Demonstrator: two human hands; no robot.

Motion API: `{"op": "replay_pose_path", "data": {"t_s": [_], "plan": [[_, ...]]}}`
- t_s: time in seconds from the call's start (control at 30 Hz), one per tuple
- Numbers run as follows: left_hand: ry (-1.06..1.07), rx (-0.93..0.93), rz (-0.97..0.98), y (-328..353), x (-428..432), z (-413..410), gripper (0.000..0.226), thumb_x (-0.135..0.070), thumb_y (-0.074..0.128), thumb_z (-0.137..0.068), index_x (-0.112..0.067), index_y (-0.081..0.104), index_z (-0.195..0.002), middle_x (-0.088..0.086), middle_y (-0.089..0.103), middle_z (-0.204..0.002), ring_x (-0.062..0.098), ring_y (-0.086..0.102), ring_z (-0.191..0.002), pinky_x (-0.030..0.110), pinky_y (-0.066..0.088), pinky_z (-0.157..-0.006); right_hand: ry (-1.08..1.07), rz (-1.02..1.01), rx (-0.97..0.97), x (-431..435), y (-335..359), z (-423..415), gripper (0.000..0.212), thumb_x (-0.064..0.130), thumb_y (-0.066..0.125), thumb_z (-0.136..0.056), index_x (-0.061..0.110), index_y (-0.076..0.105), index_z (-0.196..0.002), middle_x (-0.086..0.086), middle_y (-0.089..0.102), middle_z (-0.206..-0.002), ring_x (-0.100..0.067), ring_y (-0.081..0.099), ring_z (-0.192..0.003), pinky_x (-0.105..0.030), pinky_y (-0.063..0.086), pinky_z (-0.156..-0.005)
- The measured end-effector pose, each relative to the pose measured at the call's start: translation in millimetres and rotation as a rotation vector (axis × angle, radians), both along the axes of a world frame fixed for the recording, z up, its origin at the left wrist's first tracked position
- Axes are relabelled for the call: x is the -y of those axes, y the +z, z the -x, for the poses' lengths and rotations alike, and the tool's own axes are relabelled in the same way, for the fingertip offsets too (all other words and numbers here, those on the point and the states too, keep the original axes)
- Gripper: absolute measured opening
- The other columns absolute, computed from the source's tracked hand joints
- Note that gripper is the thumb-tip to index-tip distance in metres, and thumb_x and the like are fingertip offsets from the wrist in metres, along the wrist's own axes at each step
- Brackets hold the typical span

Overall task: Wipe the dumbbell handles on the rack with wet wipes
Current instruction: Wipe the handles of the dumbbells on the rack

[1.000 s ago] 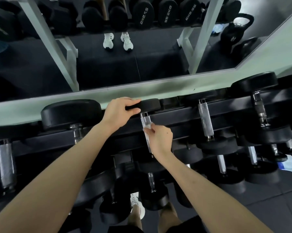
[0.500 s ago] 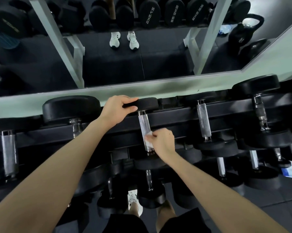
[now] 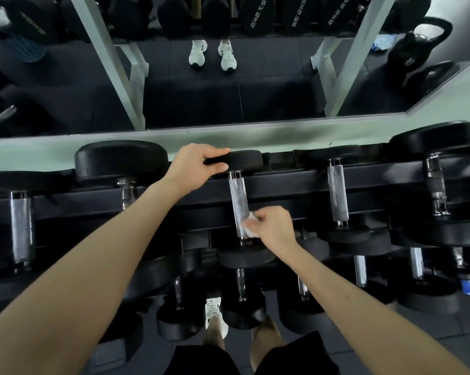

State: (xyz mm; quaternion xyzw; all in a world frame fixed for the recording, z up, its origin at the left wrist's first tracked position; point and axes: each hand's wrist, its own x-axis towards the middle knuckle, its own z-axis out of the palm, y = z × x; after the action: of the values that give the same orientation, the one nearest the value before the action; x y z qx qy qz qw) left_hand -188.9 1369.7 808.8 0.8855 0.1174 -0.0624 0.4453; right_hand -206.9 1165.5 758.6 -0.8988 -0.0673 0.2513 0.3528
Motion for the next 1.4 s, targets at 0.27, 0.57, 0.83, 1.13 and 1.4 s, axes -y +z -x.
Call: {"op": "replay_pose_path", "data": {"t_s": [0.27, 0.57, 0.83, 1.13, 1.4], "plan": [[0.005, -0.021, 0.01, 1, 1, 2, 0.04, -0.019, 0.069, -0.083, -0.022, 0.062, -0.122, -0.004, 0.061, -0.127, 0.01, 0.052, -0.121, 0.031, 0.039, -0.107, 0.072, -0.148, -0.174, -33, 23, -10, 0.049, 0.031, 0.042, -0.099, 0.011, 0.033, -0.144, -0.006, 0.062, -0.119, -0.019, 0.059, -0.105, -0.021, 0.041, -0.077], [0.007, -0.021, 0.046, 1, -1, 3, 0.039, -0.019, 0.07, -0.083, -0.022, 0.063, -0.121, -0.009, 0.063, -0.121, 0.005, 0.054, -0.115, 0.024, 0.039, -0.103, -0.225, -0.385, -0.205, -43, 5, -24, 0.004, 0.014, 0.066, -0.087, 0.016, 0.066, -0.091, 0.009, 0.065, -0.076, -0.001, 0.062, -0.074, -0.007, 0.046, -0.069], [-0.012, -0.015, -0.068, 3, 2, 1, 0.038, -0.023, 0.067, -0.085, -0.028, 0.062, -0.122, -0.013, 0.063, -0.118, 0.005, 0.055, -0.111, 0.018, 0.039, -0.089, -0.283, -0.348, -0.252, -44, 6, -29, 0.013, 0.012, 0.075, -0.077, 0.007, 0.069, -0.087, 0.003, 0.068, -0.073, -0.005, 0.064, -0.068, -0.016, 0.05, -0.068], [-0.019, -0.063, -0.186, 6, 2, 1, 0.036, -0.034, 0.063, -0.087, -0.038, 0.06, -0.122, -0.016, 0.061, -0.125, 0.01, 0.053, -0.114, 0.041, 0.039, -0.102, -0.205, -0.267, -0.202, -38, 5, -23, 0.012, 0.018, 0.075, -0.078, 0.014, 0.066, -0.073, 0.014, 0.055, -0.053, 0.004, 0.051, -0.05, -0.011, 0.037, -0.055], [0.105, 0.03, -0.257, 6, 13, 19, 0.034, -0.028, 0.059, -0.09, -0.029, 0.06, -0.124, -0.006, 0.061, -0.126, 0.015, 0.055, -0.116, 0.042, 0.036, -0.106, 0.05, 0.023, -0.192, -9, 17, 3, 0.021, 0.03, 0.075, -0.076, 0.013, 0.064, -0.078, 0.009, 0.058, -0.064, -0.003, 0.052, -0.059, -0.017, 0.037, -0.053]]}}
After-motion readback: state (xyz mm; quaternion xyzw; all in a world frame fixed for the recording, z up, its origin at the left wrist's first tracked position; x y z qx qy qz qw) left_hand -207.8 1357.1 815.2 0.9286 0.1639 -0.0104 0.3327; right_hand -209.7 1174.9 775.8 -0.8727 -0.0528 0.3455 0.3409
